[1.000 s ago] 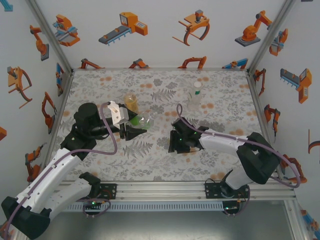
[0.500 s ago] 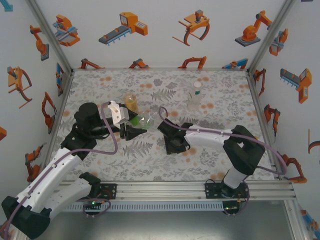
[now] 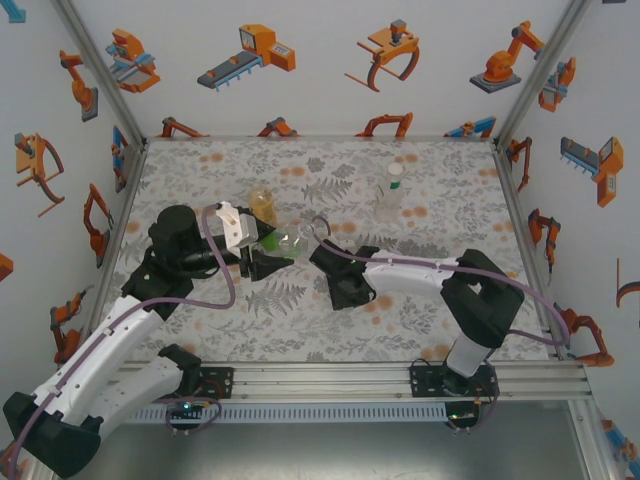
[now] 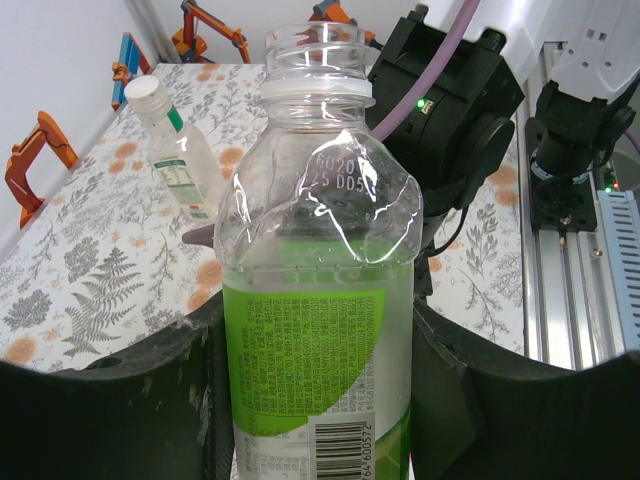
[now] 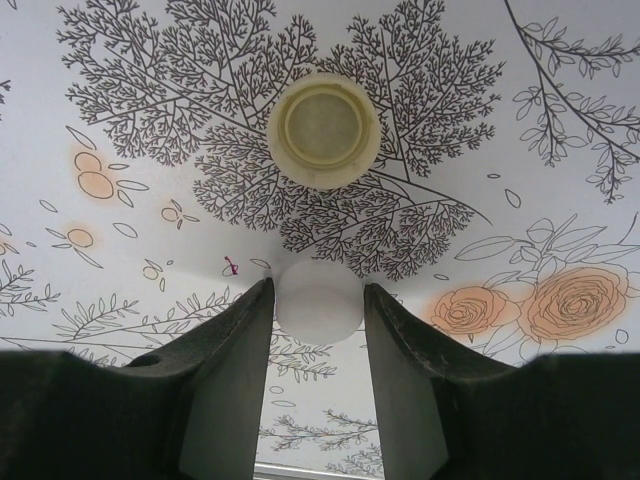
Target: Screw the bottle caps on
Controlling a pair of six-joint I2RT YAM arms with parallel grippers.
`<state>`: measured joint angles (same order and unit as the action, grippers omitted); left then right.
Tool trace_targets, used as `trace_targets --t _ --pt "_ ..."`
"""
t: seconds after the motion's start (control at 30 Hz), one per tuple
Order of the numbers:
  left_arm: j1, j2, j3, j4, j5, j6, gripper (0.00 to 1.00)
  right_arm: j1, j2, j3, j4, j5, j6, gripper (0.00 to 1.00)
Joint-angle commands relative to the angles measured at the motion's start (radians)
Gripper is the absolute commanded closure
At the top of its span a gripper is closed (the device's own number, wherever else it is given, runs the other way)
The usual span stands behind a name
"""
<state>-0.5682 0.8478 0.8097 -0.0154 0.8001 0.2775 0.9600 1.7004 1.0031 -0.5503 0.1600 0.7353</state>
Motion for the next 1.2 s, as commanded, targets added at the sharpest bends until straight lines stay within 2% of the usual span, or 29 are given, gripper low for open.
trace_targets --t 0.0,0.2,0.73,0.9,1.17 --pt "0.002 -0.003 0.002 0.015 0.004 0.008 0.97 0.012 0.043 -0.013 -0.089 0.031 -0.008 0.57" --pt "0.002 -0.003 0.003 0.015 0.004 0.008 0.97 0.015 0.045 -0.011 -0.095 0.032 -0.006 0.56" --pt "0.002 0.003 0.007 -0.002 -0.002 0.018 0.97 0.016 0.001 -0.008 -0.094 0.021 -0.013 0.65" --pt "0.002 0.025 0.028 -0.043 -0.018 0.035 0.97 -0.008 -0.076 -0.008 -0.094 -0.006 -0.044 0.66" --pt "-0.011 0.040 0.045 -0.127 -0.052 0.112 0.98 -0.088 -0.299 -0.011 -0.070 -0.068 -0.127 0.66"
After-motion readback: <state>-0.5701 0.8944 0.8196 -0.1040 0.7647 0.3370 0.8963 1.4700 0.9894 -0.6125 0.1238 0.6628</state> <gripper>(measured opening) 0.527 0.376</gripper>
